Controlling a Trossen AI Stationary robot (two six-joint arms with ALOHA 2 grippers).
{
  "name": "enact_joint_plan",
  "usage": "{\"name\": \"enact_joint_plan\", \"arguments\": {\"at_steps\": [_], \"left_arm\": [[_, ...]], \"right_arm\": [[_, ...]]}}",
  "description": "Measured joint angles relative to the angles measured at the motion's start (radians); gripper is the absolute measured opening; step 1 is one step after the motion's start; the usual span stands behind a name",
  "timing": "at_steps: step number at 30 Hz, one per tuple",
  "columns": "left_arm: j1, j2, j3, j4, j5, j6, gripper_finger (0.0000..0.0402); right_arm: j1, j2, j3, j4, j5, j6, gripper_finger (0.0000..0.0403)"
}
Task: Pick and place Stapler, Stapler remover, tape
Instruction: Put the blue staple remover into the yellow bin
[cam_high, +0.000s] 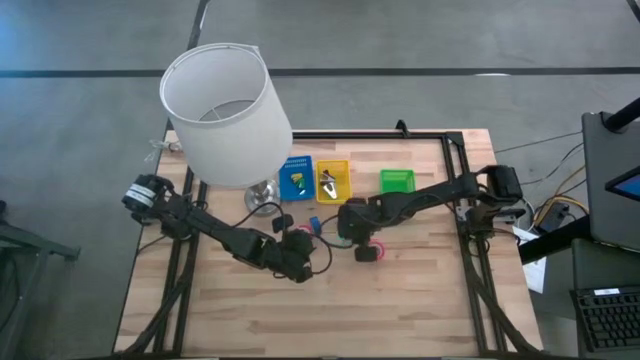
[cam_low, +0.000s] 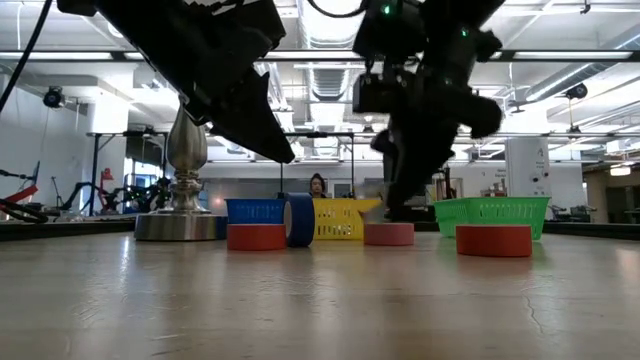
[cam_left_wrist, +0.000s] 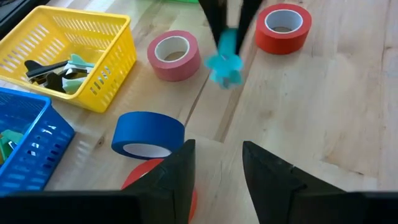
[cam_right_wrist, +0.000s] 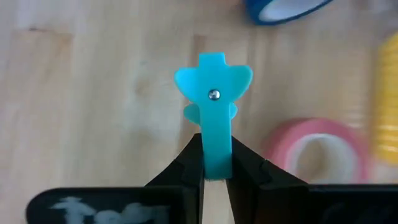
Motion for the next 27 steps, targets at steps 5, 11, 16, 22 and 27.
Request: {"name": "enact_joint_plan", "arguments": {"at_steps": [5, 11, 16, 22, 27], "left_arm": [[0.0, 0.0, 0.0, 0.0, 0.0, -0.01, 0.0136], [0.001, 0.0, -0.001, 0.001, 0.0, -0.047, 0.0133], [0.001, 0.0, -0.001, 0.001, 0.0, -0.057, 0.0132], [0.001, 0.0, -0.002, 0.0, 0.0, -0.058, 0.0131], [0.001, 0.0, -0.002, 0.0, 0.002, -0.096, 0.0129]], "right_arm": [[-0.012, -0.07, 0.042, -0.019, 0.127, -0.074, 0.0038], [-0.101, -0.113, 0.076, 0.001, 0.267, -0.135, 0.0038], [-0.215, -0.095, 0.052, 0.121, 0.266, -0.144, 0.0038], [-0.32, 0.002, 0.033, 0.224, 0.167, -0.145, 0.0038], [-0.339, 0.064, 0.032, 0.229, 0.132, -0.203, 0.0039]]}}
